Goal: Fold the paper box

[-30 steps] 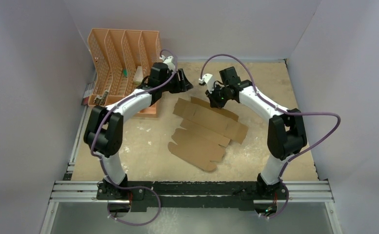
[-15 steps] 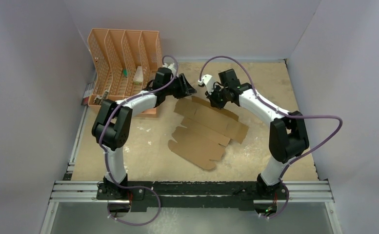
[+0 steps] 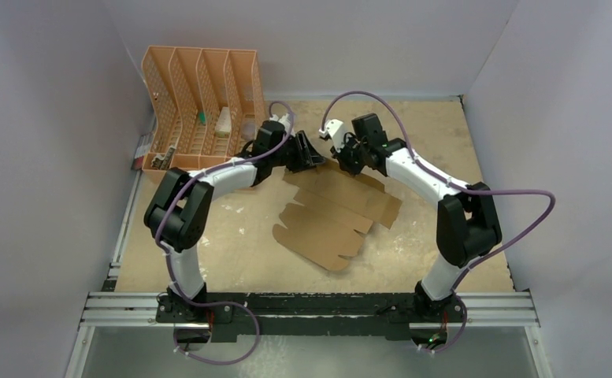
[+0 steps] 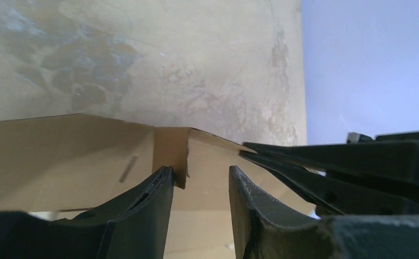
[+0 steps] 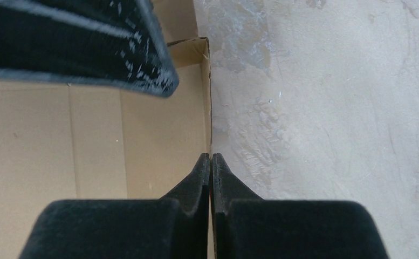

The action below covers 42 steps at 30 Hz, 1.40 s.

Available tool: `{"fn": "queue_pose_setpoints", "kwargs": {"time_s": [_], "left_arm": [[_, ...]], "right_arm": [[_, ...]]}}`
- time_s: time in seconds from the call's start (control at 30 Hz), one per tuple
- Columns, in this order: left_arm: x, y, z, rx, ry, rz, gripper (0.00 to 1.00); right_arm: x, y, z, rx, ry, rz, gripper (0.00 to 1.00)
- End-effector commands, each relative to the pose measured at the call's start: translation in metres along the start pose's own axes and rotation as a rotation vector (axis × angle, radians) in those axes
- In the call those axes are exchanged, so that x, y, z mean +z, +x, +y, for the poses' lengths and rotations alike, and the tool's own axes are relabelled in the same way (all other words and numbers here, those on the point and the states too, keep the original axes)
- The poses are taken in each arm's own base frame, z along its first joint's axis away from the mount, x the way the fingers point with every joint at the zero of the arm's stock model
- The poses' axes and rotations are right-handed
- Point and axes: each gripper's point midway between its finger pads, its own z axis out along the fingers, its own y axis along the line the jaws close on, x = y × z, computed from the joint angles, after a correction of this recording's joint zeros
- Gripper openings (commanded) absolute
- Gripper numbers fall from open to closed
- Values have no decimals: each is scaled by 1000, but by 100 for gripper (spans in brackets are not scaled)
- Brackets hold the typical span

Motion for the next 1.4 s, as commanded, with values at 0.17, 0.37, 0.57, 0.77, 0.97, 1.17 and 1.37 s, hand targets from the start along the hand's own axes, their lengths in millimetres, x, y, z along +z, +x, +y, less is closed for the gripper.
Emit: {"fn": "queue_pose_setpoints", "kwargs": {"time_s": [0.17,0.37,0.57,0.77,0.97,1.17,1.37], "left_arm": [[-13,7,-57,-6,170,-38,42],[-14,20,-59,23,167,-30,42],[-37,22,-20,168,-46,-29,44],[-66,26,21,203,-194,-2,48],[-85,37,61,278,-304,107,51],[-70,39,74,297,-280,139,54],[-47,44,78,263,-226,165,55]], "right_arm": [[-14,-20,0,-8,76,-88,0],[-13,-19,4,-28,104,-101,0],[-12,-13,11,-77,121,-74,0],[-15,-11,15,-105,114,-60,0],[-18,-10,16,-127,118,-59,0],[-15,-10,24,-134,84,-41,0],[-14,-8,28,-136,81,-41,0]]}}
